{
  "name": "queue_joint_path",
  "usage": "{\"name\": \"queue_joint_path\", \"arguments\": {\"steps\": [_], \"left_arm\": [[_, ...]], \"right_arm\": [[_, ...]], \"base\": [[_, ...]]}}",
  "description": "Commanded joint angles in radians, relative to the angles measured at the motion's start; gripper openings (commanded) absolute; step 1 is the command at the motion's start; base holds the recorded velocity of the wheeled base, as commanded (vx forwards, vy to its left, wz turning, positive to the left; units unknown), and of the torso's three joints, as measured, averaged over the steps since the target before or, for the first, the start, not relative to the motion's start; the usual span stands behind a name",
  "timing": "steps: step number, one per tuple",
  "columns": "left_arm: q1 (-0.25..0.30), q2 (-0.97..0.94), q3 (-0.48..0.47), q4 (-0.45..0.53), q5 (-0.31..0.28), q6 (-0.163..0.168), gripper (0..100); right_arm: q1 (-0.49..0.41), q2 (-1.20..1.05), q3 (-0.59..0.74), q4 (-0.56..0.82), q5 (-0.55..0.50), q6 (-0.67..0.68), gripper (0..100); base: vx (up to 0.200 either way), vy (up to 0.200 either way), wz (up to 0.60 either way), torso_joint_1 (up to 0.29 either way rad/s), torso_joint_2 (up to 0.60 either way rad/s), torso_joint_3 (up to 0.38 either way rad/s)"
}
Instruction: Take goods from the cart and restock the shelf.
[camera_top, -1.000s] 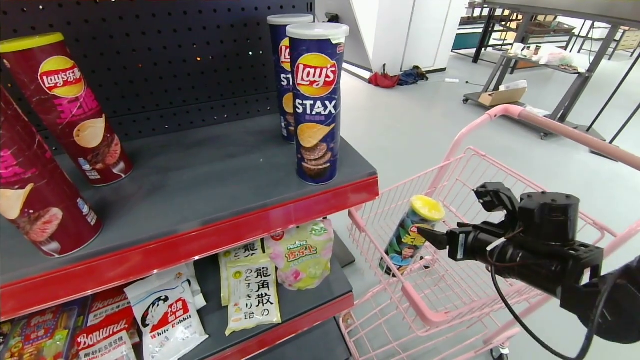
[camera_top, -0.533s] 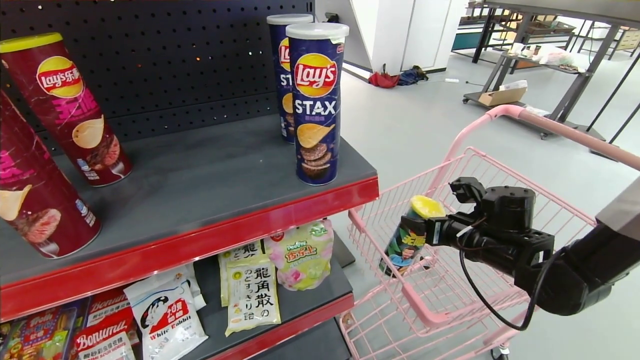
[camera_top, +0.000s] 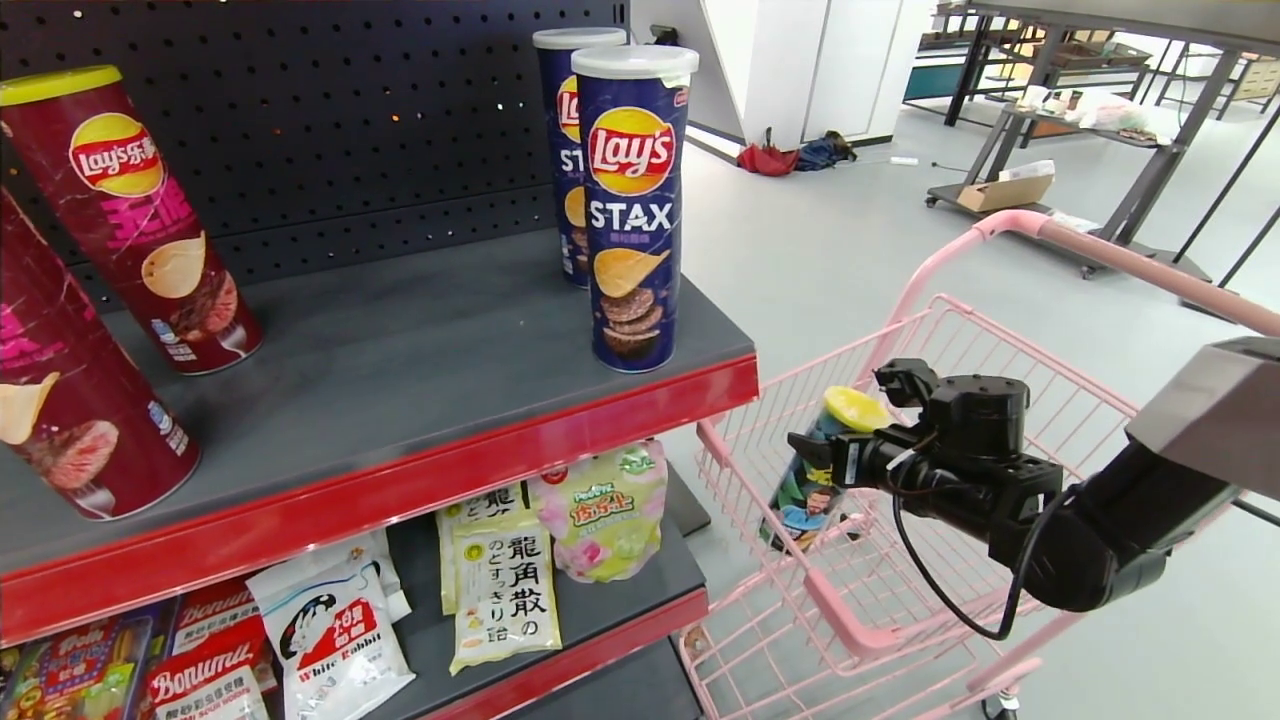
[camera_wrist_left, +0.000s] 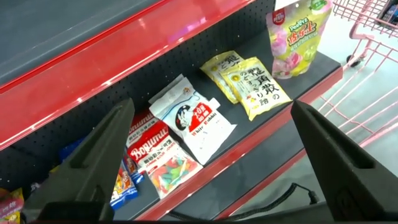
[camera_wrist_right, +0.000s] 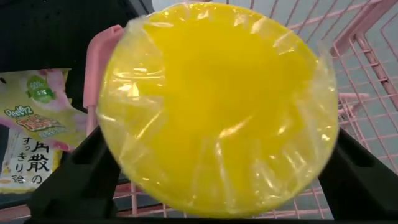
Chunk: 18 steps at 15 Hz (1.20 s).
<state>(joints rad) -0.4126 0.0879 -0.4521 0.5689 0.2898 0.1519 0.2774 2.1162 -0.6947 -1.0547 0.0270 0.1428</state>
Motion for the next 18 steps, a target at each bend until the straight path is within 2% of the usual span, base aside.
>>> {"name": "queue_joint_path", "arguments": {"steps": [1, 2, 9, 12, 14, 16, 17, 18], "left_arm": [[0.000, 0.006, 0.003, 0.000, 0.000, 0.000, 100], [0.000, 0.006, 0.003, 0.000, 0.000, 0.000, 100], [0.000, 0.006, 0.006, 0.000, -0.001, 0.000, 100], [0.000, 0.018, 0.004, -0.001, -0.011, 0.000, 100], [-0.002, 0.035, 0.006, -0.004, -0.012, 0.000, 100], [-0.002, 0.070, 0.000, -0.007, -0.021, 0.000, 100], [-0.002, 0.082, -0.003, -0.007, -0.021, 0.000, 100], [-0.002, 0.099, -0.007, -0.009, -0.020, 0.005, 100]], "right_arm": [[0.002, 0.013, -0.014, -0.001, -0.001, 0.000, 100], [0.002, 0.021, -0.023, -0.001, -0.002, 0.000, 0], [0.003, 0.005, -0.008, 0.001, -0.010, -0.003, 0], [-0.007, -0.186, -0.017, 0.033, -0.021, -0.072, 0], [-0.023, -0.331, -0.051, 0.128, -0.021, -0.118, 0], [-0.023, -0.579, -0.115, 0.421, -0.025, -0.143, 0], [-0.023, -0.650, -0.129, 0.519, -0.036, -0.150, 0], [-0.024, -0.794, -0.157, 0.743, -0.105, -0.169, 0]], "base": [[0.000, 0.000, 0.00, 0.000, 0.00, 0.000], [0.000, 0.000, 0.00, 0.000, 0.00, 0.000], [0.000, 0.000, 0.00, 0.000, 0.00, 0.000], [0.000, 0.000, 0.00, 0.000, 0.00, 0.000], [0.000, 0.000, 0.00, 0.000, 0.00, 0.000], [0.000, 0.000, 0.00, 0.000, 0.00, 0.000], [0.000, 0.000, 0.00, 0.000, 0.00, 0.000], [0.000, 0.000, 0.00, 0.000, 0.00, 0.000]]}}
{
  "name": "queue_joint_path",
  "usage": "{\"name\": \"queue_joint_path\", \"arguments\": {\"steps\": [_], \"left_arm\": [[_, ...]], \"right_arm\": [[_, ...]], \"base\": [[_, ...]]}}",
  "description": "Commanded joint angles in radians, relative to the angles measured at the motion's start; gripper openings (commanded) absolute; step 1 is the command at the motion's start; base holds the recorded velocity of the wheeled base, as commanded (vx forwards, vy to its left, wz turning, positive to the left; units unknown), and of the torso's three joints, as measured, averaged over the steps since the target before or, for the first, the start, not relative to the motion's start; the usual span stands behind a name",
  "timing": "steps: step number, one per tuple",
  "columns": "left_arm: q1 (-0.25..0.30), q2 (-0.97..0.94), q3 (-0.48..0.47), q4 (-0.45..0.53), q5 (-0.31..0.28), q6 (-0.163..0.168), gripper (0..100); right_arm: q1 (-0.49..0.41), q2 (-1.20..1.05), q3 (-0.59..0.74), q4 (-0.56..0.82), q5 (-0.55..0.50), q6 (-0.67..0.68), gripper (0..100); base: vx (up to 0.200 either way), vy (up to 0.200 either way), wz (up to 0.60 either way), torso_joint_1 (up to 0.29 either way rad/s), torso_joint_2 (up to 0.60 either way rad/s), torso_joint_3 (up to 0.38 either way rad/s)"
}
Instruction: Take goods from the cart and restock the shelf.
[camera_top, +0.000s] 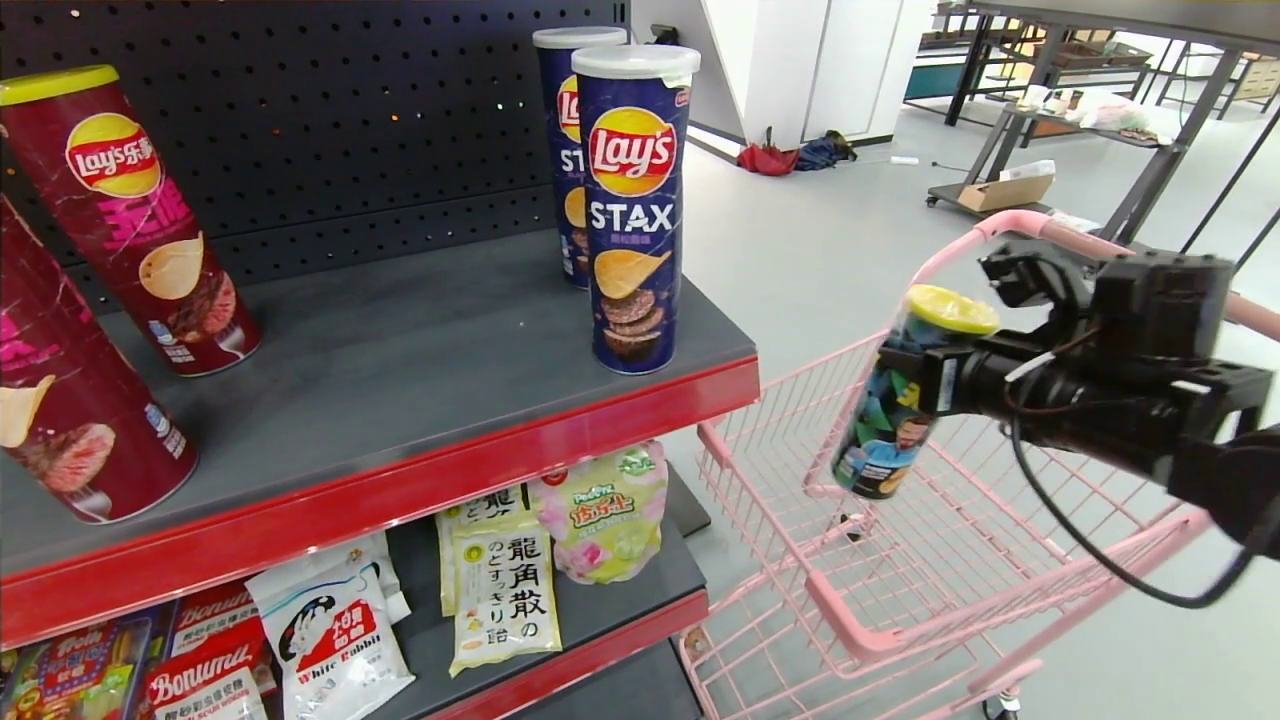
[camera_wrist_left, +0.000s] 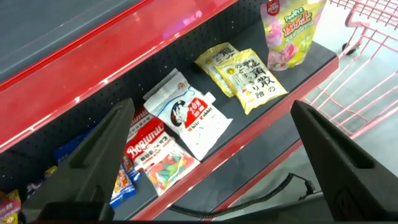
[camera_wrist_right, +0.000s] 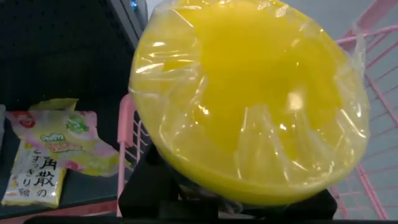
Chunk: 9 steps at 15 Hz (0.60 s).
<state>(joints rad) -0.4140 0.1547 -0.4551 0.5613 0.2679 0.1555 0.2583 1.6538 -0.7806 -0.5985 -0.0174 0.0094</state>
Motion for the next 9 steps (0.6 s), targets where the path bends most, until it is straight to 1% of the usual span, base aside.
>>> {"name": "queue_joint_path", "arguments": {"steps": [1, 2, 3, 4, 5, 6, 7, 9], "left_arm": [[0.001, 0.039, -0.011, 0.000, 0.010, 0.010, 100], [0.003, 0.048, -0.022, 0.003, 0.005, 0.018, 100], [0.000, 0.049, -0.022, 0.002, -0.001, 0.018, 100], [0.001, 0.046, -0.020, 0.003, -0.001, 0.018, 100], [0.001, 0.026, -0.014, 0.008, -0.001, 0.018, 100], [0.003, 0.016, -0.019, 0.017, 0.001, 0.021, 100], [0.001, 0.020, -0.028, 0.031, 0.001, 0.021, 100], [-0.002, 0.022, -0.025, 0.026, -0.007, 0.021, 100]], "right_arm": [[-0.004, -0.467, -0.080, 0.493, -0.145, -0.058, 0], [-0.004, -0.588, -0.066, 0.632, -0.156, -0.065, 0], [-0.002, -0.689, -0.032, 0.710, -0.153, -0.063, 0], [-0.002, -0.756, -0.003, 0.735, -0.154, -0.065, 0], [-0.010, -0.905, 0.049, 0.816, -0.160, -0.120, 0], [-0.019, -1.002, 0.055, 0.947, -0.148, -0.160, 0], [-0.019, -1.059, 0.067, 1.013, -0.136, -0.166, 0], [-0.021, -1.158, 0.123, 1.030, -0.134, -0.184, 0]], "base": [[0.000, 0.000, 0.00, 0.000, 0.00, 0.000], [0.000, 0.000, 0.00, 0.000, 0.00, 0.000], [0.000, 0.000, 0.00, 0.000, 0.00, 0.000], [0.000, 0.000, 0.00, 0.000, 0.00, 0.000], [0.000, 0.000, 0.00, 0.000, 0.00, 0.000], [0.000, 0.000, 0.00, 0.000, 0.00, 0.000], [0.000, 0.000, 0.00, 0.000, 0.00, 0.000], [0.000, 0.000, 0.00, 0.000, 0.00, 0.000]]}}
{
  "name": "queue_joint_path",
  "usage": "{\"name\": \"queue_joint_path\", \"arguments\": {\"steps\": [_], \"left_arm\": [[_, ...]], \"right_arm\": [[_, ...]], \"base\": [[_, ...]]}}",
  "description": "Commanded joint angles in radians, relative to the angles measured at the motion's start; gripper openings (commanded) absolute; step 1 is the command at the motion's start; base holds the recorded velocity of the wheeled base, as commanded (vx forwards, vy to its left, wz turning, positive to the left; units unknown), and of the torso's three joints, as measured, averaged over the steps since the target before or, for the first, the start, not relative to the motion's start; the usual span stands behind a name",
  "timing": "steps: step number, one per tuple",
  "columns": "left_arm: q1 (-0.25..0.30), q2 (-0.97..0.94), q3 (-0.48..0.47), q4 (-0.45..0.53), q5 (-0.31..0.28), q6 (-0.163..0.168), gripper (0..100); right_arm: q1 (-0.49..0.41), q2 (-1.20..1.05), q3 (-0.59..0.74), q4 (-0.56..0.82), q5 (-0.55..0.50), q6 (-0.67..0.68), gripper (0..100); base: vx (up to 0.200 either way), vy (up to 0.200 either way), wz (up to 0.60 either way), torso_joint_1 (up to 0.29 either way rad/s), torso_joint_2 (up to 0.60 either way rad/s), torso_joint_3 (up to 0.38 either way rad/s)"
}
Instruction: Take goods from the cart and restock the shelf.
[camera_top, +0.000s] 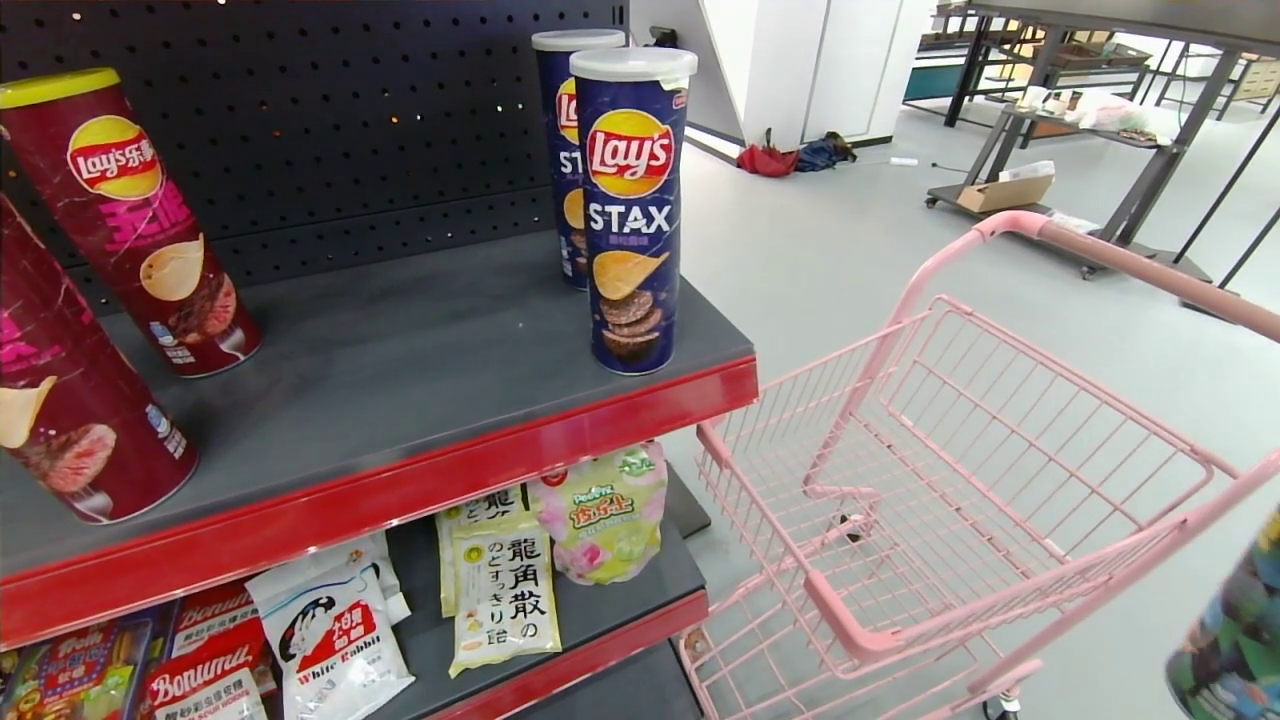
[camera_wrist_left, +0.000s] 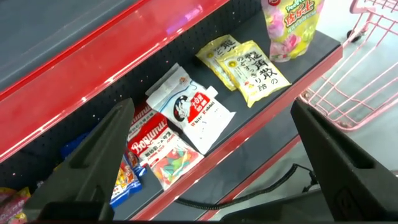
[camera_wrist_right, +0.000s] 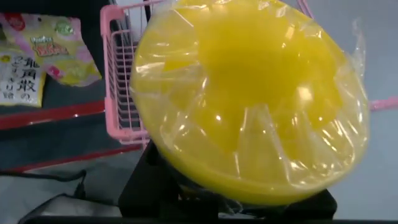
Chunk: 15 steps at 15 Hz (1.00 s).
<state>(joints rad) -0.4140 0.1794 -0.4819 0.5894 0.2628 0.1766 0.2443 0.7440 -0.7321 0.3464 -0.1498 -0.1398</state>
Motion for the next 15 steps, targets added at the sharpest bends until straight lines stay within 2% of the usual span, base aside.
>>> {"name": "queue_joint_path", "arguments": {"steps": [1, 7, 10, 15], "left_arm": [[-0.002, -0.008, 0.005, -0.002, -0.004, 0.000, 100], [0.000, -0.012, -0.001, -0.002, -0.004, 0.007, 100], [0.000, -0.023, 0.002, -0.002, -0.002, 0.026, 100], [0.000, -0.026, -0.001, -0.002, -0.002, 0.026, 100]], "right_arm": [[-0.006, -0.275, 0.077, 0.086, -0.002, -0.035, 0], [-0.010, -0.290, 0.083, 0.085, -0.005, -0.035, 0], [-0.008, -0.290, 0.085, 0.085, -0.002, -0.035, 0], [-0.006, -0.285, 0.085, 0.085, 0.003, -0.035, 0]], "base": [[0.000, 0.000, 0.00, 0.000, 0.00, 0.000], [0.000, 0.000, 0.00, 0.013, -0.04, -0.022], [0.000, 0.000, 0.00, 0.154, -0.44, -0.289], [0.000, 0.000, 0.00, 0.216, -0.58, -0.368]]}}
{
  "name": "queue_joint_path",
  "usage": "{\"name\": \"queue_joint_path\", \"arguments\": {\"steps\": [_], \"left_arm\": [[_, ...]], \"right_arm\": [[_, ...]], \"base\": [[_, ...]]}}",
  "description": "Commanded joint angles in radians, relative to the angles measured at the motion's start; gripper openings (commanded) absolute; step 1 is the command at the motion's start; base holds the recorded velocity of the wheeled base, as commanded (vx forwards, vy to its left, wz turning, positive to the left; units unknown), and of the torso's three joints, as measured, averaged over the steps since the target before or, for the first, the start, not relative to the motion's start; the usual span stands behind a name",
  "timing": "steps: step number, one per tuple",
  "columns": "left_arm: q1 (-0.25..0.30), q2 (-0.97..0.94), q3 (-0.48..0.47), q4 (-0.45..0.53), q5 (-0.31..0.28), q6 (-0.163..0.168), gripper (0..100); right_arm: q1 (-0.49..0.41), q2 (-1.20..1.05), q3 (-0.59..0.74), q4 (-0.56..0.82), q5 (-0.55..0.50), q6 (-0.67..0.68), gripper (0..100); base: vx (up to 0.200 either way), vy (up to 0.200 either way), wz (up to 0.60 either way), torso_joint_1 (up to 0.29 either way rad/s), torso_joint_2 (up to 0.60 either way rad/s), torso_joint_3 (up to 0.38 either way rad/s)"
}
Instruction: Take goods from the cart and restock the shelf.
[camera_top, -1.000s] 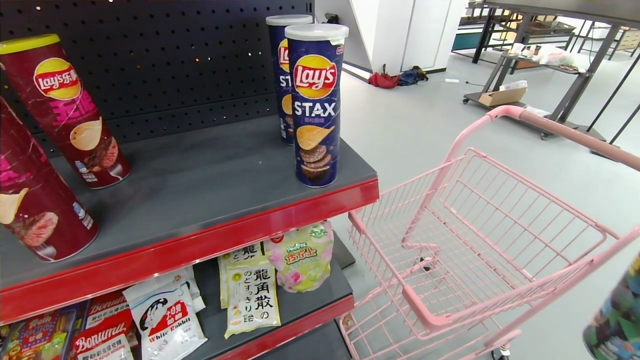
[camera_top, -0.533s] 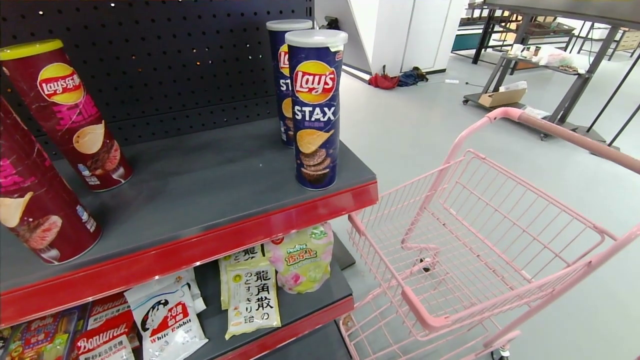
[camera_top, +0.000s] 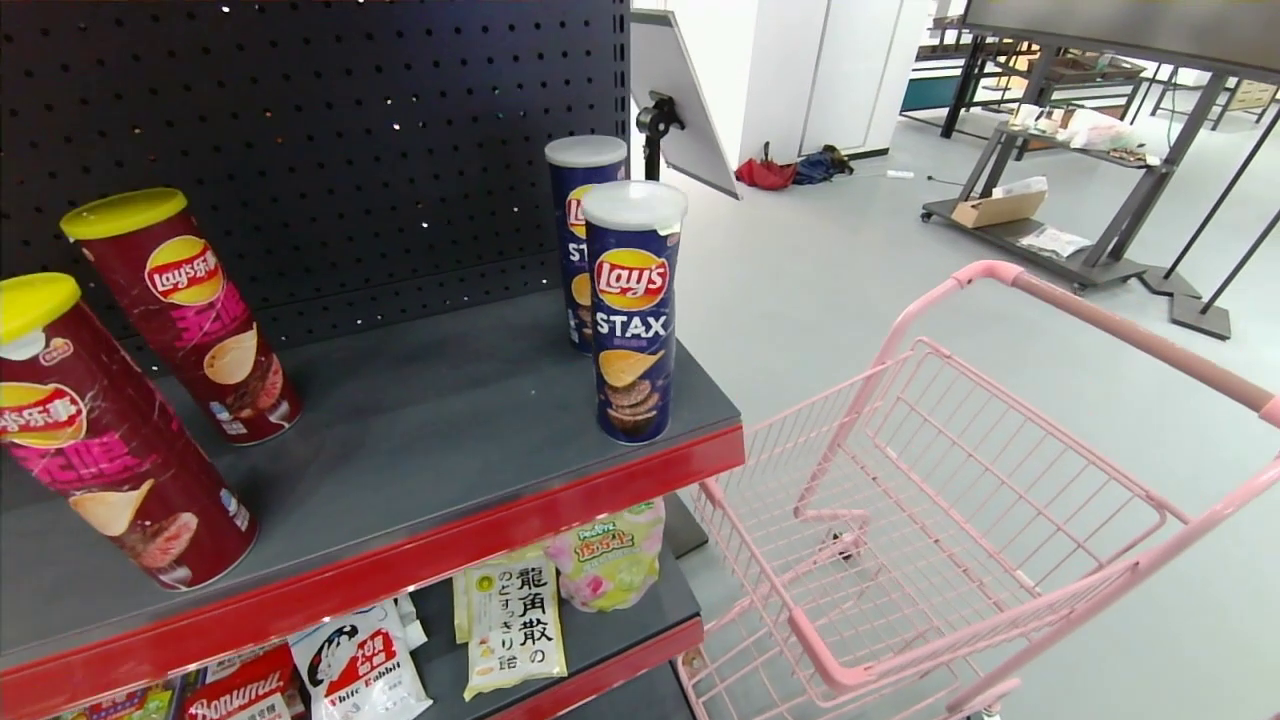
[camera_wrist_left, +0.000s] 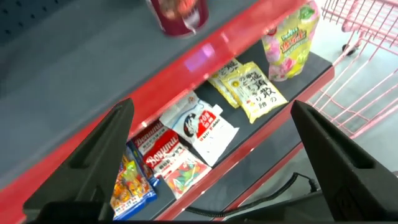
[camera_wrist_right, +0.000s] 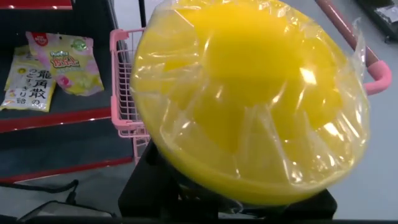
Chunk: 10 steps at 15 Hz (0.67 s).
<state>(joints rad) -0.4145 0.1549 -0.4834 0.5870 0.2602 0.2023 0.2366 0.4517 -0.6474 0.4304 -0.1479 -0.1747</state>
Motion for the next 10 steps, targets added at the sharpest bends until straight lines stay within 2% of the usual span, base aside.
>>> {"name": "queue_joint_path", "arguments": {"steps": [1, 8, 10], "left_arm": [[0.000, -0.001, 0.002, 0.000, 0.001, 0.000, 100], [0.000, -0.001, 0.006, 0.000, 0.001, 0.000, 100], [0.000, -0.001, 0.009, 0.000, 0.001, 0.000, 100]], "right_arm": [[0.001, 0.008, 0.000, 0.001, 0.001, 0.000, 0], [0.003, 0.022, 0.000, -0.001, 0.001, -0.002, 0], [0.003, 0.028, 0.002, -0.006, -0.001, -0.002, 0]], "base": [[0.000, 0.000, 0.00, 0.193, -0.51, -0.325], [0.000, 0.000, 0.00, 0.164, -0.40, -0.241], [0.000, 0.000, 0.00, 0.102, -0.22, -0.129]]}}
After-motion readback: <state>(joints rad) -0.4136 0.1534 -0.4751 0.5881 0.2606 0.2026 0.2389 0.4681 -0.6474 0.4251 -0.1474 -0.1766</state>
